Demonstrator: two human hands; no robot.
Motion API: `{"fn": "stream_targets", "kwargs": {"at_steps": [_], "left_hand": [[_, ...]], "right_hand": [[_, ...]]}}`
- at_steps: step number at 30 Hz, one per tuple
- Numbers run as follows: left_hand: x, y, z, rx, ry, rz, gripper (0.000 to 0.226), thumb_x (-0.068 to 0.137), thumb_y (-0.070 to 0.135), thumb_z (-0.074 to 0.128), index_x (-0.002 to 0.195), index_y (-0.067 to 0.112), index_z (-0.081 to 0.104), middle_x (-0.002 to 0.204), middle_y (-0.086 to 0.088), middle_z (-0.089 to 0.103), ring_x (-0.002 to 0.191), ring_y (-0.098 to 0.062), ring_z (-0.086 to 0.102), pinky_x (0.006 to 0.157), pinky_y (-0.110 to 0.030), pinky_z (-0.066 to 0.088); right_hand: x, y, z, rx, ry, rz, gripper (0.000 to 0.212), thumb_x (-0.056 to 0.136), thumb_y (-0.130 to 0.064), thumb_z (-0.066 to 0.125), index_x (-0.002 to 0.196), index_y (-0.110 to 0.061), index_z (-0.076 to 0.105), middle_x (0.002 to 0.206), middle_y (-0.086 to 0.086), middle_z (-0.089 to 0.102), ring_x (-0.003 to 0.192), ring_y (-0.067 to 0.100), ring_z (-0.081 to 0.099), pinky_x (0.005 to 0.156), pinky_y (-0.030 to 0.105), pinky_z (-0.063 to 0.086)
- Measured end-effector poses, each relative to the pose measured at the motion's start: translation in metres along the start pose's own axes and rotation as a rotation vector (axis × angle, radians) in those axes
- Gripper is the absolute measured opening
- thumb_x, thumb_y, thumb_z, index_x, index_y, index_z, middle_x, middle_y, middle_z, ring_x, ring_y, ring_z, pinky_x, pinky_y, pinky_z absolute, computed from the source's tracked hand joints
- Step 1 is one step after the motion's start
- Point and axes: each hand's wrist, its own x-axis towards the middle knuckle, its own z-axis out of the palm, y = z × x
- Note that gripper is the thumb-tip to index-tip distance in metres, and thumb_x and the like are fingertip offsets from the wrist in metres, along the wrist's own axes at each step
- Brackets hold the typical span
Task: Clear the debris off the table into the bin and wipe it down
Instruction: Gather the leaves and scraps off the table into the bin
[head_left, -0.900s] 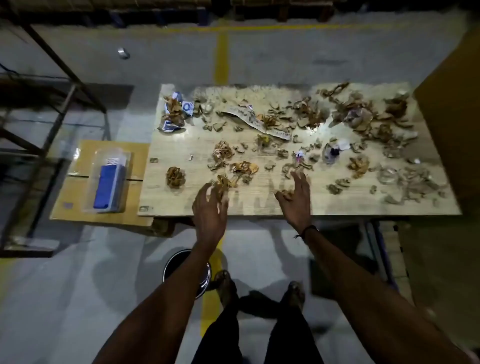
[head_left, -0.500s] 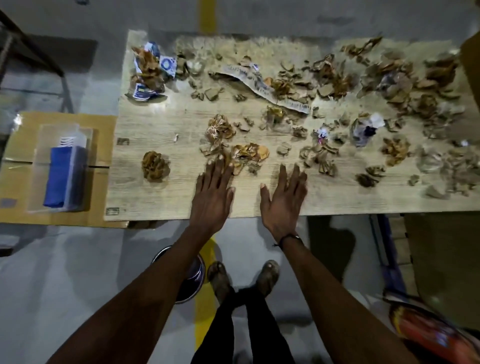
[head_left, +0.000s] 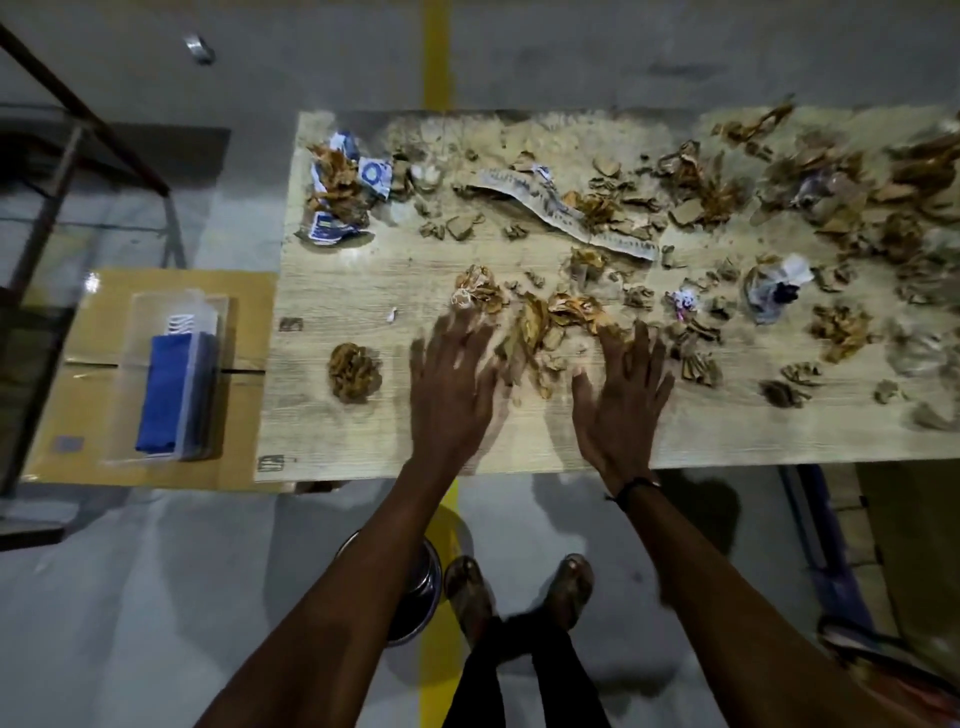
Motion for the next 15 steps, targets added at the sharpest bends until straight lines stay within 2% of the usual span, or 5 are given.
{"fn": "stream_targets", "kwargs": {"at_steps": [3, 6, 8, 10, 15], "left_hand": [[-0.020, -0.042, -0.029, 0.106, 0.093, -0.205, 0.044, 0.104, 0.037, 0.059, 0.146, 0.022, 0.056, 0.169, -0.004, 0.035, 0.158, -0.030, 0.028, 0.125, -0.055, 0.018], [-0.030, -0.078, -0.039, 0.061, 0.117, -0.379, 0.049, 0.104, 0.042, 0.059, 0.147, 0.021, 0.054, 0.167, -0.006, 0.035, 0.154, -0.034, 0.033, 0.122, -0.057, 0.026], [-0.025, -0.084, -0.031, 0.007, 0.140, -0.356, 0.047, 0.106, 0.038, 0.057, 0.147, 0.016, 0.054, 0.162, -0.012, 0.040, 0.146, -0.036, 0.042, 0.117, -0.054, 0.037], [-0.009, -0.073, -0.013, -0.029, 0.163, -0.317, 0.043, 0.108, 0.032, 0.054, 0.146, 0.011, 0.055, 0.157, -0.017, 0.044, 0.143, -0.038, 0.045, 0.115, -0.051, 0.040], [0.040, -0.009, 0.039, -0.134, 0.077, -0.327, 0.055, 0.110, 0.043, 0.037, 0.154, 0.013, 0.048, 0.164, -0.016, 0.038, 0.152, -0.040, 0.034, 0.121, -0.056, 0.033]], "right_hand": [[-0.020, -0.010, -0.002, 0.099, -0.007, 0.033, 0.067, 0.104, -0.038, 0.063, 0.164, -0.039, 0.031, 0.178, 0.002, 0.006, 0.165, 0.028, -0.003, 0.128, 0.063, 0.003], [-0.019, -0.017, 0.004, 0.145, -0.056, 0.098, 0.074, 0.101, -0.043, 0.064, 0.165, -0.038, 0.028, 0.178, 0.001, 0.001, 0.165, 0.027, -0.006, 0.128, 0.065, 0.004], [-0.012, -0.017, 0.012, 0.121, -0.079, 0.086, 0.077, 0.100, -0.049, 0.062, 0.166, -0.035, 0.025, 0.178, 0.002, -0.002, 0.164, 0.031, -0.010, 0.127, 0.065, 0.004], [-0.002, -0.016, 0.020, 0.092, -0.069, 0.047, 0.077, 0.099, -0.054, 0.058, 0.166, -0.033, 0.026, 0.178, 0.003, -0.002, 0.164, 0.033, -0.011, 0.126, 0.065, 0.007], [0.022, -0.014, 0.033, 0.066, 0.007, -0.001, 0.072, 0.102, -0.058, 0.047, 0.166, -0.031, 0.027, 0.178, 0.007, 0.004, 0.164, 0.037, -0.004, 0.128, 0.060, 0.012]]}}
